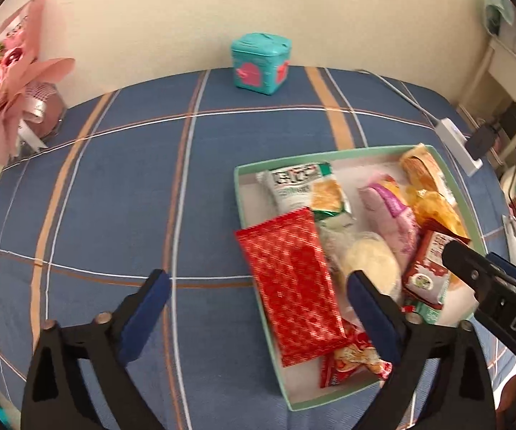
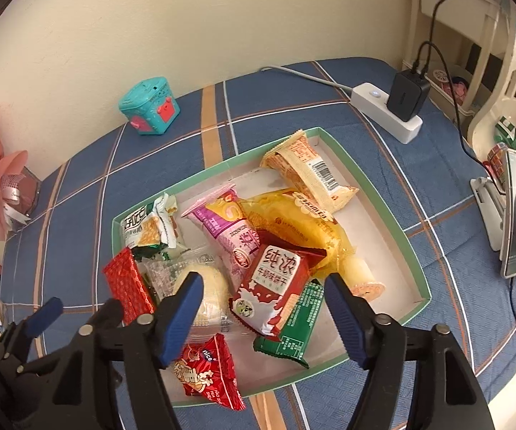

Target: Organize snacks

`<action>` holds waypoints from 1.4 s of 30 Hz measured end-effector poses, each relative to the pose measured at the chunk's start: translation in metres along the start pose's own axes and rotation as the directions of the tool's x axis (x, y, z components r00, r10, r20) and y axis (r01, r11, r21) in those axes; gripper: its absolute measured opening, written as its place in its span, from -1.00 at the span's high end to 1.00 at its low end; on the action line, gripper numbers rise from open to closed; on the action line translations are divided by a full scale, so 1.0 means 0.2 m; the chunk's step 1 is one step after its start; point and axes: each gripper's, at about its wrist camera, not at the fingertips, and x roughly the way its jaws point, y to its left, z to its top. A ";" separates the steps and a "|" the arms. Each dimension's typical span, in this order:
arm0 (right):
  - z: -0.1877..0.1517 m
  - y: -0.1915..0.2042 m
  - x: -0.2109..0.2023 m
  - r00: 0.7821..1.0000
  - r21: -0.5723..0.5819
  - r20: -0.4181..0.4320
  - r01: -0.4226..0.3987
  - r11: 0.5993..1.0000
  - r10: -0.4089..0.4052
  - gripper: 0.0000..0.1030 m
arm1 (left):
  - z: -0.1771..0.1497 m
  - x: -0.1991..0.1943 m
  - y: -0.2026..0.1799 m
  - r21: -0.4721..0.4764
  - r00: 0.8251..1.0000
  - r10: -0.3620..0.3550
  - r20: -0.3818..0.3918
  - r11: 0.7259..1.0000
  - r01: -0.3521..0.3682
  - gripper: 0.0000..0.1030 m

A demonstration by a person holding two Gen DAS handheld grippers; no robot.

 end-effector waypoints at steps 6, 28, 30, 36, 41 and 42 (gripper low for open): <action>-0.01 0.03 0.02 1.000 -0.023 0.008 0.004 1.000 -0.004 -0.70 | 0.00 0.01 0.07 -0.041 1.000 0.013 0.006 0.999 -0.013 -0.98; -0.26 0.04 -0.10 0.999 -0.073 0.053 0.015 0.997 -0.011 -1.00 | -0.20 -0.27 0.18 -0.063 0.982 0.165 0.093 0.985 -0.160 -0.97; -0.30 0.05 -0.11 0.998 -0.088 0.054 0.020 0.996 -0.015 -1.00 | -0.24 -0.29 0.18 -0.045 0.977 0.186 0.102 0.982 -0.182 -0.97; -0.40 0.07 -0.15 0.999 -0.134 0.053 0.017 0.991 -0.010 -1.00 | -0.36 -0.32 0.26 -0.057 0.972 0.217 0.089 0.975 -0.213 -0.97; -0.46 0.10 -0.18 0.998 -0.161 0.065 0.021 0.987 -0.011 -1.00 | -0.42 -0.33 0.32 -0.071 0.968 0.241 0.074 0.969 -0.236 -0.97; -0.47 0.10 -0.19 0.998 -0.166 0.064 0.018 0.986 -0.008 -1.00 | -0.43 -0.33 0.32 -0.072 0.964 0.257 0.076 0.965 -0.251 -0.97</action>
